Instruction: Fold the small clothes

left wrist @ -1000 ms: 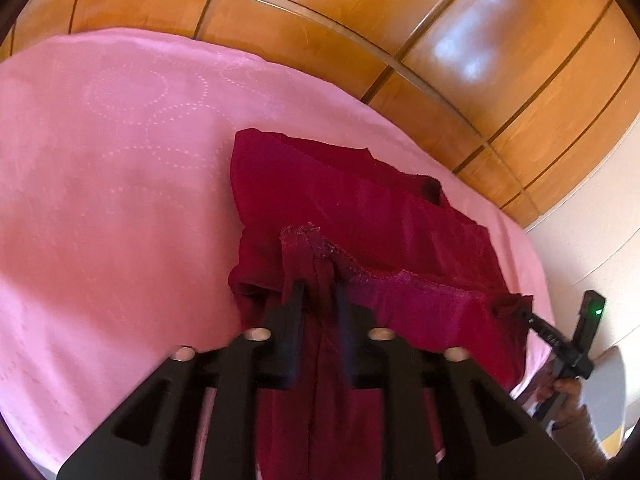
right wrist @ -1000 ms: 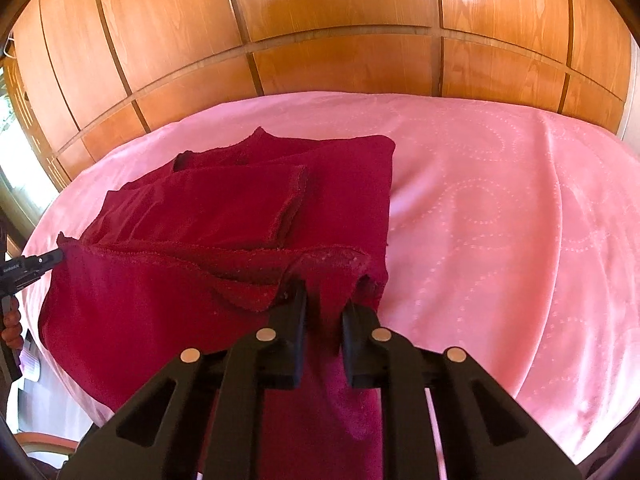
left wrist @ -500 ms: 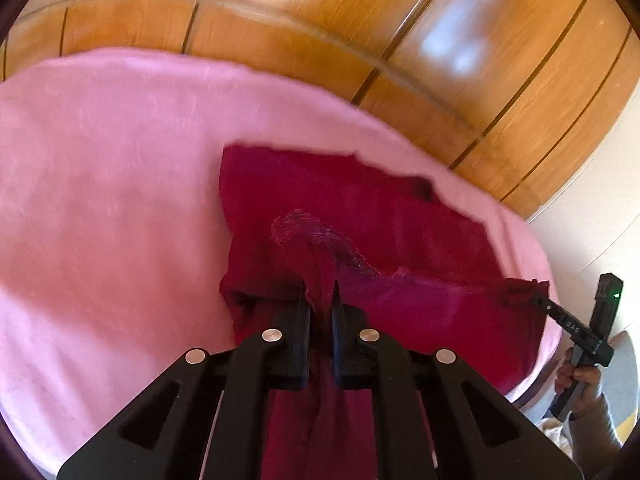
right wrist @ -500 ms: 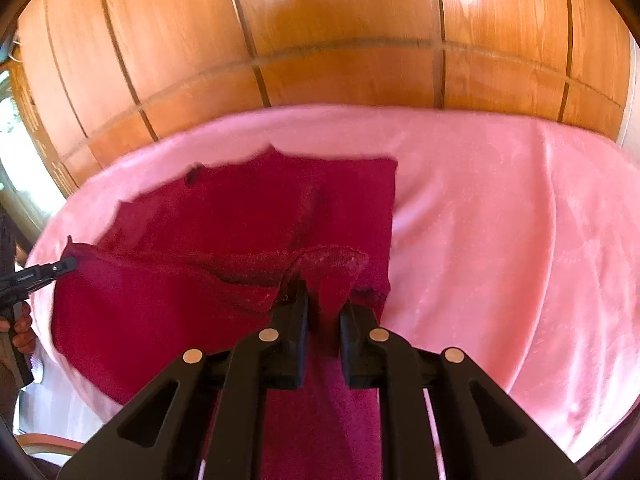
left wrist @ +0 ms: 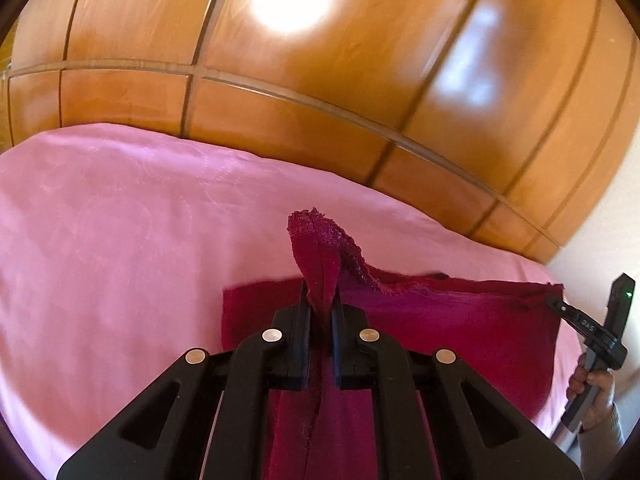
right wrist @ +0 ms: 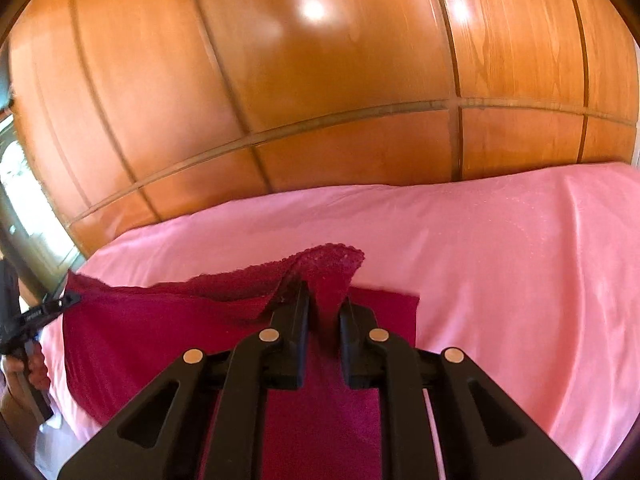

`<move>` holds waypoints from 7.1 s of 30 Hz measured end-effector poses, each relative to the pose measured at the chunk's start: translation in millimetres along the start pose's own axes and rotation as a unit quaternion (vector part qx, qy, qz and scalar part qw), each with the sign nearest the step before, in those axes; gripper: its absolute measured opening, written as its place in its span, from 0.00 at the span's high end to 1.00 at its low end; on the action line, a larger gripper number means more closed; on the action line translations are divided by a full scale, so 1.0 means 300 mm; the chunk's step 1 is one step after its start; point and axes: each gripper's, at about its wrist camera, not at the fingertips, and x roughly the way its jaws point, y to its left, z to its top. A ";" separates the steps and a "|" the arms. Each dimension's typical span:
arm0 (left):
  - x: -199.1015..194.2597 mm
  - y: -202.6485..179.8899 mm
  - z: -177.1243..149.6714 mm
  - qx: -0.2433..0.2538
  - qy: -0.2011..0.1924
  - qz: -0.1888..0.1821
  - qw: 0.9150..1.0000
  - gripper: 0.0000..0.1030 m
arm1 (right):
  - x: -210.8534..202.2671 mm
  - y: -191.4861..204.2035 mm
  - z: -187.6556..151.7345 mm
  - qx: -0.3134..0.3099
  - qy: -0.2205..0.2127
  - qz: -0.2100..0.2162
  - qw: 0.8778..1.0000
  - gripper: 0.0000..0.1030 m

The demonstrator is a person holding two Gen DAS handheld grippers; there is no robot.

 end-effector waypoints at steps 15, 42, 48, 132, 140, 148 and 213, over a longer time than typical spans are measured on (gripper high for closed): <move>0.334 0.112 0.032 -0.022 0.083 0.087 0.993 0.71 | 0.336 -0.195 0.005 0.073 0.075 -0.044 0.994 0.74; 0.098 0.140 -0.212 -0.052 0.097 0.096 0.989 0.54 | 0.415 -0.105 -0.036 0.021 0.109 -0.115 0.987 0.65; -0.036 0.125 -0.284 -0.063 0.081 0.039 0.994 0.54 | 0.197 -0.127 -0.124 0.065 0.090 -0.008 0.994 0.28; -0.156 -0.257 -0.375 0.086 0.015 0.132 0.987 0.55 | 0.174 0.066 -0.316 -0.023 0.081 -0.031 0.996 0.10; -0.128 -0.310 -0.435 0.107 0.033 0.117 0.987 0.55 | 0.010 -0.022 -0.351 0.034 0.064 -0.012 0.997 0.09; -0.086 -0.329 -0.470 0.112 0.051 0.111 0.986 0.55 | -0.036 -0.151 -0.477 0.120 0.096 0.025 0.988 0.08; -0.229 0.137 -0.286 -0.159 0.090 -0.143 0.973 0.45 | 0.160 0.939 -0.487 -0.146 0.190 0.354 0.904 0.38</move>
